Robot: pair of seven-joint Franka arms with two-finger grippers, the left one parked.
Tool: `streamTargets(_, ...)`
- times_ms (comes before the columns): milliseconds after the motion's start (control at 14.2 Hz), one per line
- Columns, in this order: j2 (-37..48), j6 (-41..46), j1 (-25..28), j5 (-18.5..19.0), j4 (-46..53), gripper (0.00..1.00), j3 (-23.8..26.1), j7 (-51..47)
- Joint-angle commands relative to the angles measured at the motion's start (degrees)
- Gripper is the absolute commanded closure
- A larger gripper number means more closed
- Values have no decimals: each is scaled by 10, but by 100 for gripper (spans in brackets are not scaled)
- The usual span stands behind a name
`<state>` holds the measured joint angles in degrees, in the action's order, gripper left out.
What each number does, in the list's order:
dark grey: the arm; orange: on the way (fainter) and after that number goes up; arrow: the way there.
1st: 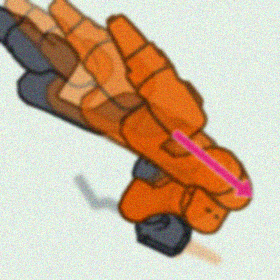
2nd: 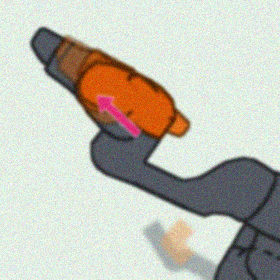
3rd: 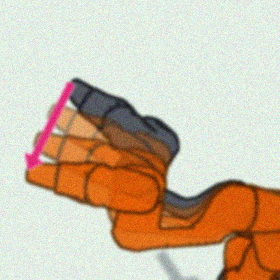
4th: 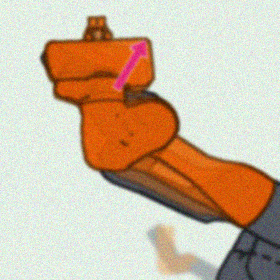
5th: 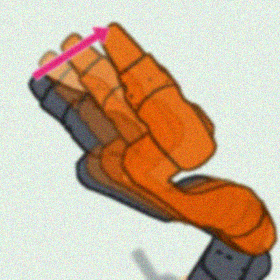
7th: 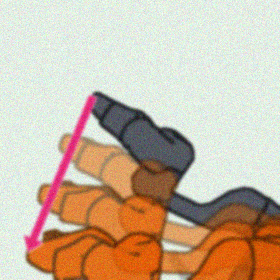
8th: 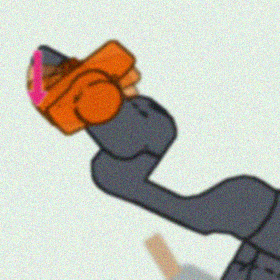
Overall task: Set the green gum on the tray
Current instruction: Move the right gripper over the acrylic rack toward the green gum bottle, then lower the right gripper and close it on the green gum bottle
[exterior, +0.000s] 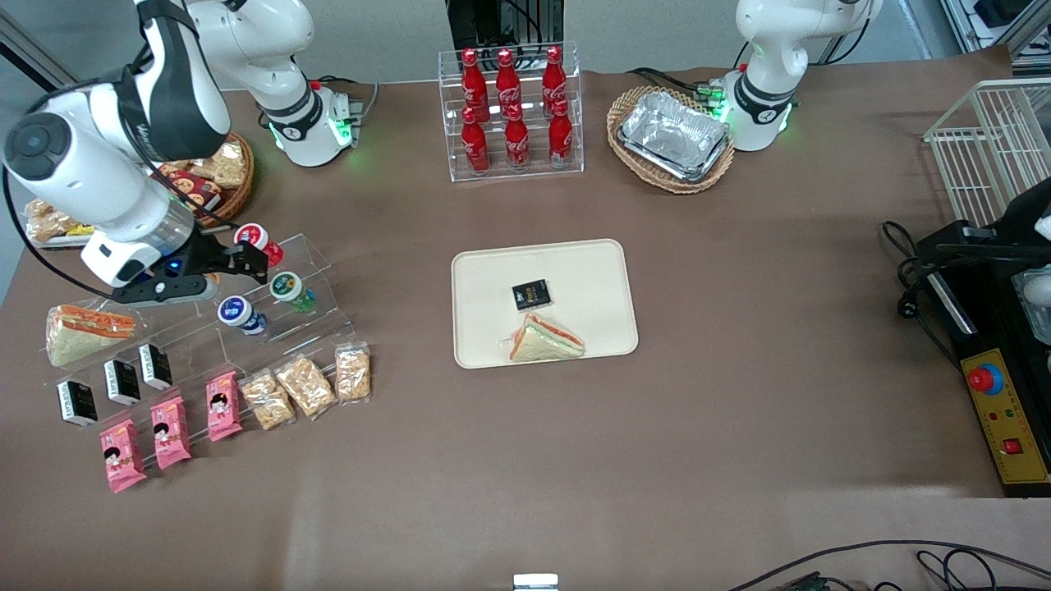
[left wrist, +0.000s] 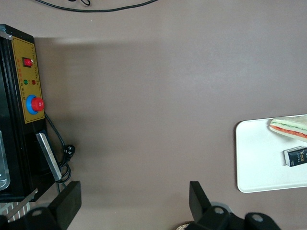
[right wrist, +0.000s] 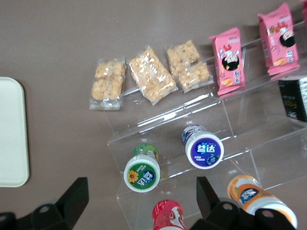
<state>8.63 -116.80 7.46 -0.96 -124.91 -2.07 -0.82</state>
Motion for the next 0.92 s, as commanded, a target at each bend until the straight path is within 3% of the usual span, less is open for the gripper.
streamTargets(0, 17, -77, 2, 8, -79, 0, -1, 15)
streamTargets(845, -19, -197, 3, 1, -168, 0, 0, 3)
